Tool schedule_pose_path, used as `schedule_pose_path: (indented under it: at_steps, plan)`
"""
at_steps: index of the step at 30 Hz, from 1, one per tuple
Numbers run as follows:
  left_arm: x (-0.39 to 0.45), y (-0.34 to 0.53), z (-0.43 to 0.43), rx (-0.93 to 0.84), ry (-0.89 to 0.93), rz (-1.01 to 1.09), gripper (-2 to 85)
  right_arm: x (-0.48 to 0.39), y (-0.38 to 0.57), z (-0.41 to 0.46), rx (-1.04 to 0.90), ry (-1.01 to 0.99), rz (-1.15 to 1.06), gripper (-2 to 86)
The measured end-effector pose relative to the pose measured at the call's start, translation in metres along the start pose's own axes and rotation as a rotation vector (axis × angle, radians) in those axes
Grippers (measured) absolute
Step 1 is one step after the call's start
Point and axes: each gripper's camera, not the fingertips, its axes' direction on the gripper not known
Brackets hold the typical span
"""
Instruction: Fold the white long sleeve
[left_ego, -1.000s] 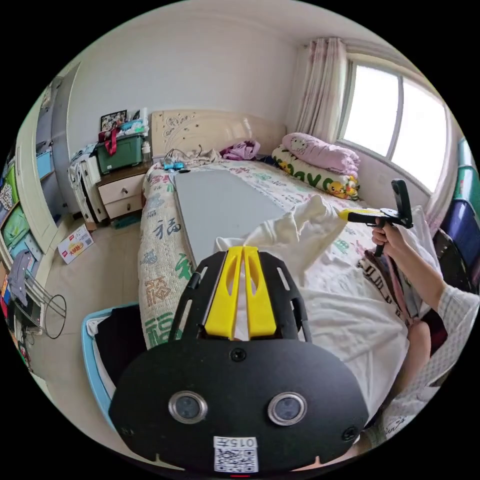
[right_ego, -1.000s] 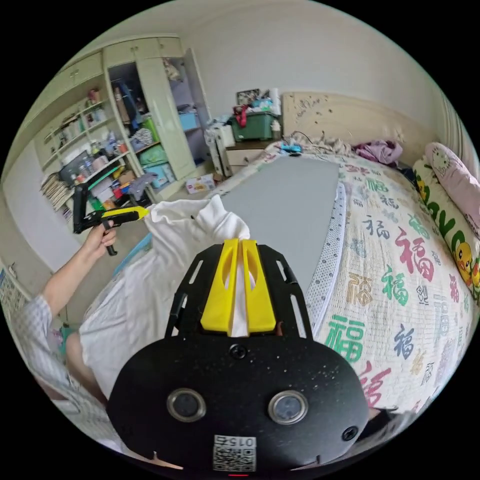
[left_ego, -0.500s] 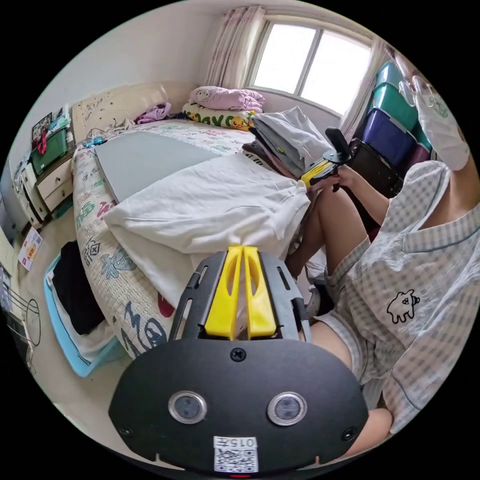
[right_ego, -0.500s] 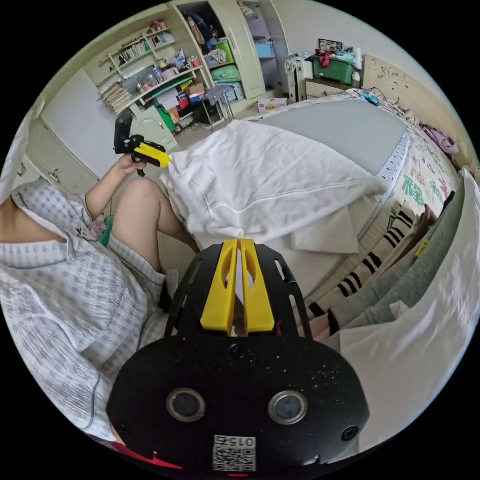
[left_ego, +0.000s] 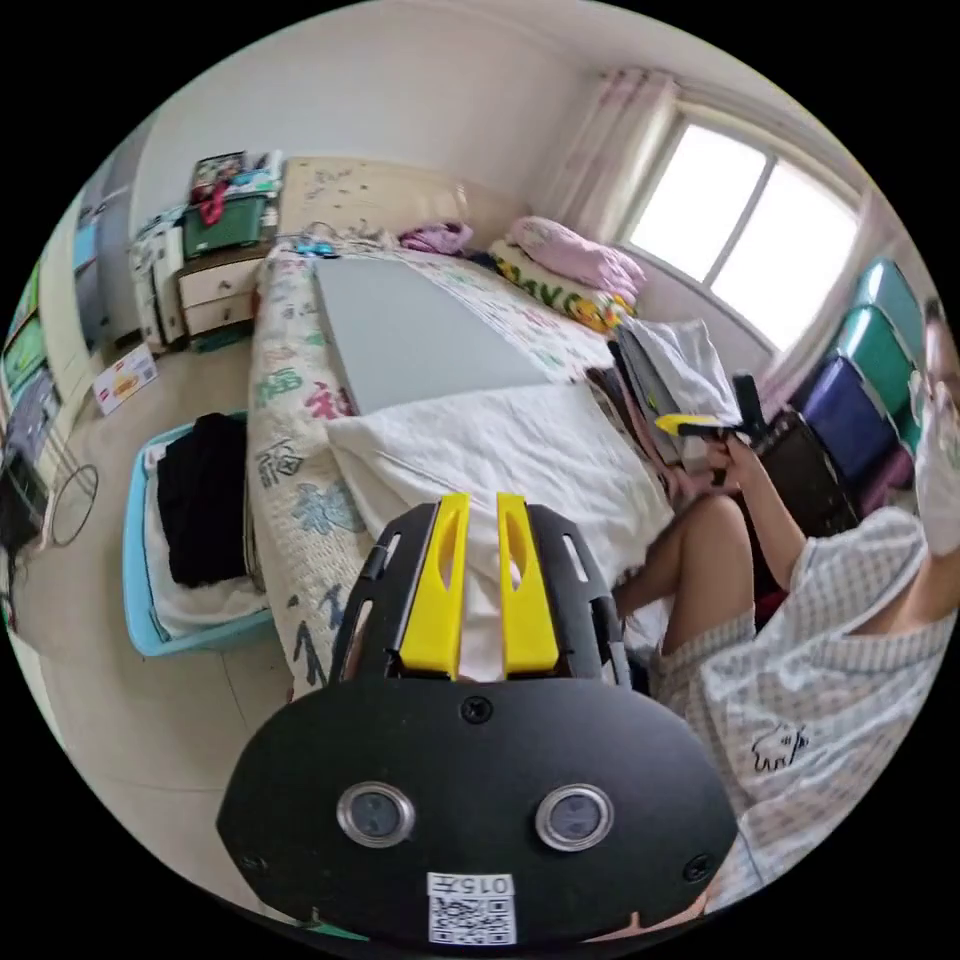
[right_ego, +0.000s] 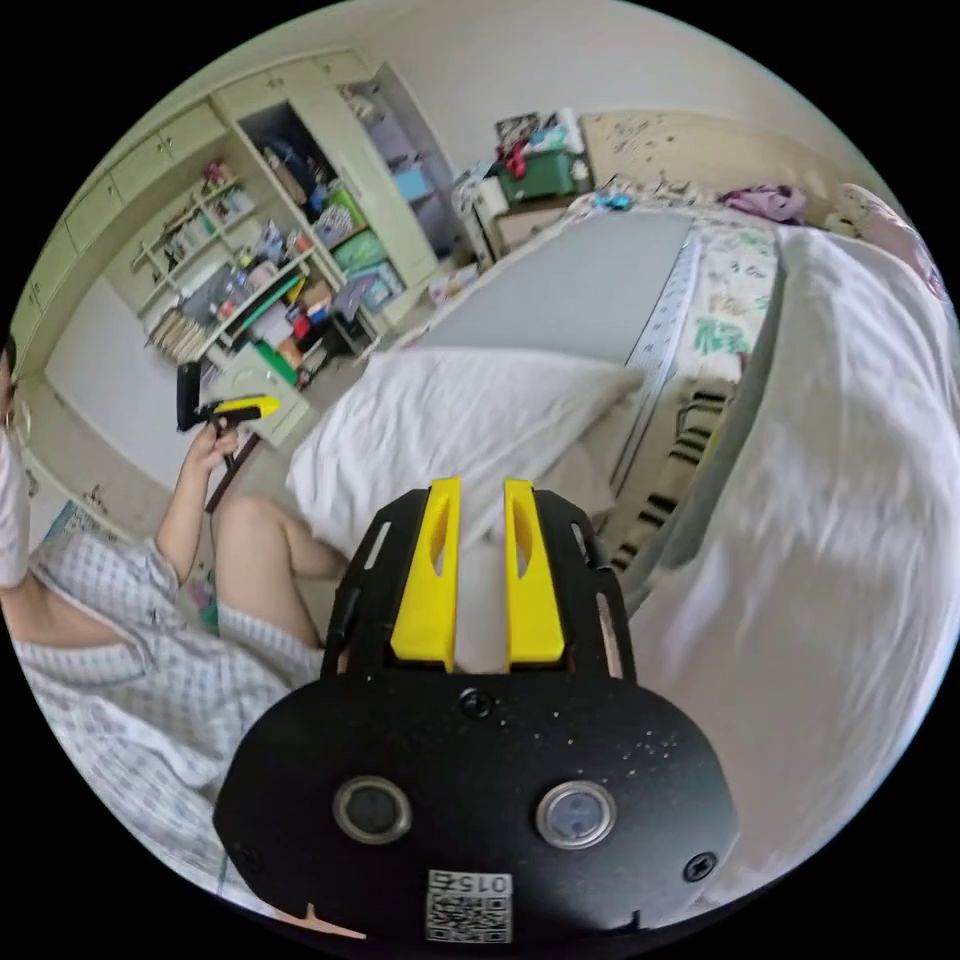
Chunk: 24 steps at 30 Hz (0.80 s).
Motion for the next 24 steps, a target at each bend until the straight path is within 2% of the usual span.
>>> schedule_pose_path:
  at_steps: [4,6,9,11,14,19,24]
  plan:
    - [-0.068,-0.024,0.002,0.151,-0.078,-0.291,10.5,0.073,-0.093,0.027,0.120,0.002,0.140,10.2]
    - [-0.113,-0.033,0.022,0.181,-0.092,-0.454,11.8,0.108,-0.130,0.059,0.114,0.046,0.217,11.4]
    - [-0.152,-0.037,0.054,0.175,-0.096,-0.563,11.9,0.160,-0.170,0.121,0.040,0.112,0.290,12.4]
    - [-0.167,-0.036,0.072,0.162,-0.048,-0.581,11.6,0.191,-0.179,0.162,-0.005,0.087,0.321,11.5]
    - [-0.186,-0.043,0.088,0.178,0.034,-0.595,10.1,0.212,-0.187,0.180,0.030,0.044,0.333,8.6]
    - [-0.194,-0.067,0.096,0.099,-0.021,-0.496,2.8,0.245,-0.196,0.217,0.009,0.134,0.276,1.7]
    - [-0.191,-0.067,0.065,0.249,-0.070,-0.471,1.0,0.273,-0.184,0.221,0.141,0.228,0.267,0.2]
